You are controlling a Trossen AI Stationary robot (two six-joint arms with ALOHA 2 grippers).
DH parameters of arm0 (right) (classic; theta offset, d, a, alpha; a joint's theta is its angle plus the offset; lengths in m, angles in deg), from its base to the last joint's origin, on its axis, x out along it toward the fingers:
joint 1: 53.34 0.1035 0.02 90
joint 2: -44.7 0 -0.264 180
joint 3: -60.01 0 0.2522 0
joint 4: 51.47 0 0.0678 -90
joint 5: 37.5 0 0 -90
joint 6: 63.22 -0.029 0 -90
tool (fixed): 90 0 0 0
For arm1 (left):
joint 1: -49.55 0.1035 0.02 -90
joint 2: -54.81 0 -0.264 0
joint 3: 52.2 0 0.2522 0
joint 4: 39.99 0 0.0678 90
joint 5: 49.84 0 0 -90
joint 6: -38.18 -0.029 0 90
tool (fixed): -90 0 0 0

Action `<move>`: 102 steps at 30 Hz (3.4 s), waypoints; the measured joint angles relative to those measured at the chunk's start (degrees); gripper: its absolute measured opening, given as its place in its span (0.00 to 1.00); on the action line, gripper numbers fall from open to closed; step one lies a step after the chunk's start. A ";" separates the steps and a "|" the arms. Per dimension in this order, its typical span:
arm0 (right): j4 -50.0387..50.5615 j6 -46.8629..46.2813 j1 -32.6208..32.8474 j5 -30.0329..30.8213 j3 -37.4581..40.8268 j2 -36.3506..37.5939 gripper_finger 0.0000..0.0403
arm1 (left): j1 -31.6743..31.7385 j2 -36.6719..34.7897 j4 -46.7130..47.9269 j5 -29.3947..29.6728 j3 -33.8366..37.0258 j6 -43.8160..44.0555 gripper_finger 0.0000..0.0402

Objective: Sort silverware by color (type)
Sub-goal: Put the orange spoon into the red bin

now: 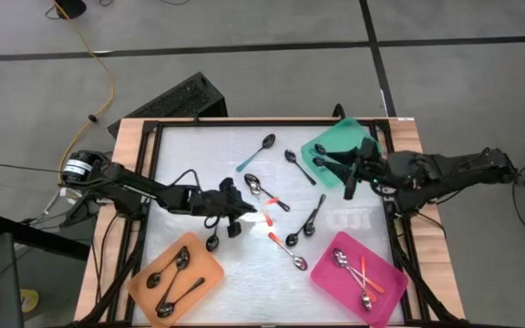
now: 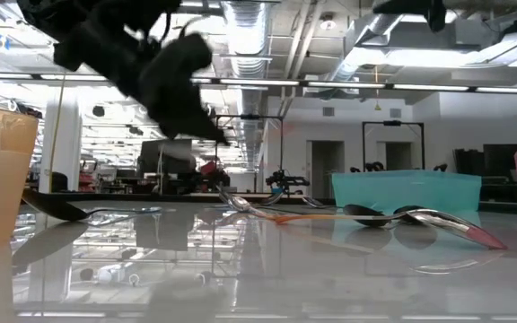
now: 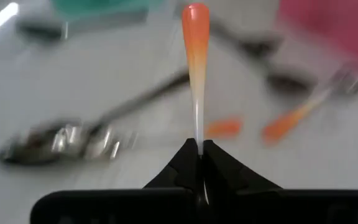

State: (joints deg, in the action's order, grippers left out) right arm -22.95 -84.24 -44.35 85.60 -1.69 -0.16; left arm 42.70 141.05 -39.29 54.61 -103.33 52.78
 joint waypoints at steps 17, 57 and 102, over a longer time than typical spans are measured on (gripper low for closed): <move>-15.51 11.41 8.44 0.15 0.02 -9.63 0.41 | 0.00 -1.82 -47.38 -0.27 -0.15 -9.53 0.00; -51.29 16.99 0.96 -10.73 -1.38 -32.36 0.66 | -0.24 -1.82 -49.33 -1.09 -0.15 -11.39 0.00; -52.28 10.78 -2.01 -14.30 -1.40 -32.78 0.02 | -0.18 -1.82 -46.98 1.27 -0.17 -11.84 0.00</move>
State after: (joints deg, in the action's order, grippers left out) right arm -75.23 -73.47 -46.36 71.30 -3.09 -32.94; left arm 42.53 139.23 -86.26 55.88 -103.50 40.93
